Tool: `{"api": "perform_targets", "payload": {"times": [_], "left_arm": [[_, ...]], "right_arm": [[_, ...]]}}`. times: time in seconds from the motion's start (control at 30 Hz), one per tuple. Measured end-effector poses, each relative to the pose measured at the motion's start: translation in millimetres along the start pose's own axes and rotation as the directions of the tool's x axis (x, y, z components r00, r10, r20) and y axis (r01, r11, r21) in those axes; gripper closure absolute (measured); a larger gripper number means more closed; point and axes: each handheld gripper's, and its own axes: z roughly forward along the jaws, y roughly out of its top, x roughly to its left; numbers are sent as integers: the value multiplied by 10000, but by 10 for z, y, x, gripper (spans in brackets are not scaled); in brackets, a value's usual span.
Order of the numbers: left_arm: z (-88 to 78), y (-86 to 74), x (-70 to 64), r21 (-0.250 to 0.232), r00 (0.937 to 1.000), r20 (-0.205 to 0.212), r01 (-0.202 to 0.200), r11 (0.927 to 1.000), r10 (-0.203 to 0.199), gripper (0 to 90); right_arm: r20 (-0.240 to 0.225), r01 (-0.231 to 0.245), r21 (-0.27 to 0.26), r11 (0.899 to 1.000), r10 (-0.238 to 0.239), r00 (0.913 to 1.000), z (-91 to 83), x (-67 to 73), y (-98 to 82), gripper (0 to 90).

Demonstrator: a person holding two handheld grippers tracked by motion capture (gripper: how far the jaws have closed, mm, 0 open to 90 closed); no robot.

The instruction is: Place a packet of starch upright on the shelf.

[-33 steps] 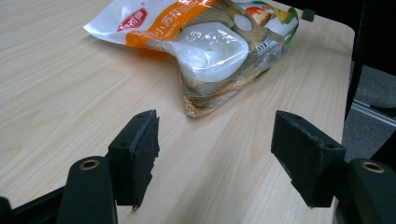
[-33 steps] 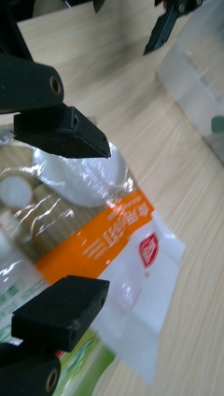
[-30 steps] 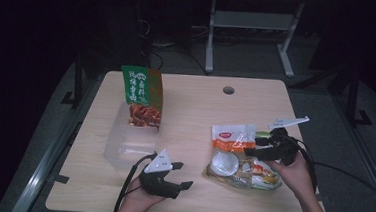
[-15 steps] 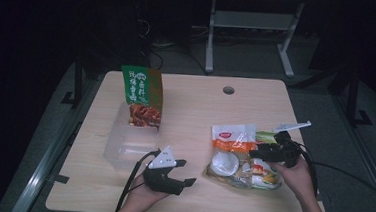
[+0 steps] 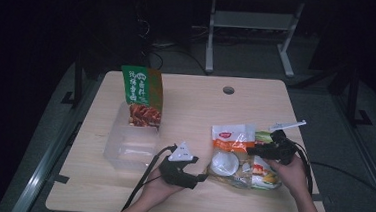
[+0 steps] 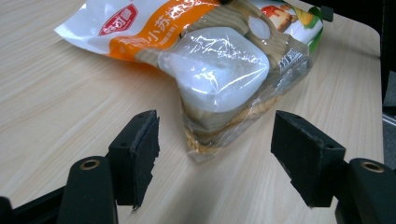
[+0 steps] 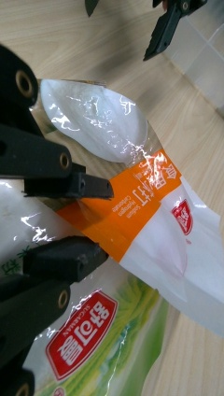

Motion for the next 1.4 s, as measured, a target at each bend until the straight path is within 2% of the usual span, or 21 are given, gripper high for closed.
{"api": "perform_targets", "payload": {"times": [0.2,0.27,0.33,0.7,0.83,0.93,1.0,1.1,1.13,1.17,1.27,1.4], "left_arm": [[103,7,21,130,9999,44,119,9998,-120,319],[115,5,28,85,9997,65,218,9997,-219,319],[122,5,40,106,9997,58,237,9997,-238,319],[179,15,79,206,9993,79,366,9991,-368,319],[204,45,67,157,9987,242,451,9989,-455,319],[230,79,61,129,9977,355,580,9982,-585,320],[251,96,80,161,9969,427,661,9977,-667,320],[287,110,127,127,9934,567,991,9950,-997,325],[296,111,135,96,9918,642,1099,9939,-1103,335],[299,114,149,105,9917,727,1056,9944,-1061,335],[304,127,148,-60,9858,971,1382,9904,-1370,355],[287,144,138,-396,9809,1187,1595,9864,-1538,448]], "right_arm": [[-398,-6,-190,9998,-1,9992,14,-12,-3,841],[-455,127,-247,9996,-138,9989,4,7,0,887],[-404,338,-247,9991,-348,9986,-13,43,11,893],[-879,920,-1042,9903,-1013,9910,-144,221,20,896],[-1096,1368,-1374,9810,-1523,9822,-195,328,18,896],[-1080,1714,-1407,9751,-1872,9764,-234,428,26,898],[-1074,1762,-1402,9743,-1918,9755,-242,448,28,898],[-1170,1981,-1554,9678,-2171,9691,-263,492,29,899],[-1317,2057,-1690,9639,-2289,9645,-279,507,29,899],[-1317,2057,-1690,9639,-2289,9645,-279,507,29,899],[-1454,2179,-1754,9601,-2442,9588,-295,545,30,899],[-1475,2463,-1841,9515,-2745,9502,-314,623,41,899]]}}
